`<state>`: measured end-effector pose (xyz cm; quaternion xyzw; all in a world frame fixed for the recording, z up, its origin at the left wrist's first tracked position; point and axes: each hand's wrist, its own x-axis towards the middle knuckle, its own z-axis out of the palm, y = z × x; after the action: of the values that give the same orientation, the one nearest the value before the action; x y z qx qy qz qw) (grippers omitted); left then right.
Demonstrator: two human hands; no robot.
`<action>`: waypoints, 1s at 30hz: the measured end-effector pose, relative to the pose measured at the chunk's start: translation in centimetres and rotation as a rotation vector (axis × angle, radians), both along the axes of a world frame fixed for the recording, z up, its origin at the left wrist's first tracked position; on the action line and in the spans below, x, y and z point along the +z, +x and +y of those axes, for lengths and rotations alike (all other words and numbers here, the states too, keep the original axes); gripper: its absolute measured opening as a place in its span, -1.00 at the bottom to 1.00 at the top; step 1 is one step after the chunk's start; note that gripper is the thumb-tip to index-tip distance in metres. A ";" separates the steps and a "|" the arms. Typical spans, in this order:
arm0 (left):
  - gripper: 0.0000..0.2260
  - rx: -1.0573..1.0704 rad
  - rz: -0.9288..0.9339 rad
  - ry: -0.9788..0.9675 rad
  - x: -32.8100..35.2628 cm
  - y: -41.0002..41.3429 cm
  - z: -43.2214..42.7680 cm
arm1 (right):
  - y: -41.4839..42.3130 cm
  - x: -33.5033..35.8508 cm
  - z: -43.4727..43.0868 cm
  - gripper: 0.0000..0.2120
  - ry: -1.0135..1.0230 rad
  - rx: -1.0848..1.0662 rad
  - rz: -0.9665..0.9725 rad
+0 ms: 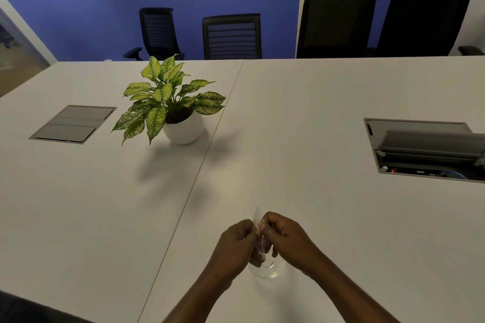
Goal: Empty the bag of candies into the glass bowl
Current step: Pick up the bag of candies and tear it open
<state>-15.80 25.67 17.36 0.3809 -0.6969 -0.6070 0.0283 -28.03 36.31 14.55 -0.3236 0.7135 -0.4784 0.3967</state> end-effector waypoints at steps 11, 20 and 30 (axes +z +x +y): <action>-0.80 0.170 -0.025 -0.071 -0.4 0.2 -0.2 | -0.5 0.4 -0.4 -0.79 0.045 -0.116 0.059; -0.80 0.123 -0.040 -0.179 -0.3 0.0 0.0 | 0.5 0.2 -0.6 -0.74 0.217 -0.024 0.048; -0.82 0.089 -0.225 -0.321 -0.9 1.1 -0.4 | 1.3 0.1 0.2 -0.81 0.294 -0.105 0.462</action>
<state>-14.71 25.23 16.45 0.4674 -0.7661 -0.4397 0.0372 -26.78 36.55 14.68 -0.3257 0.8626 -0.3033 0.2406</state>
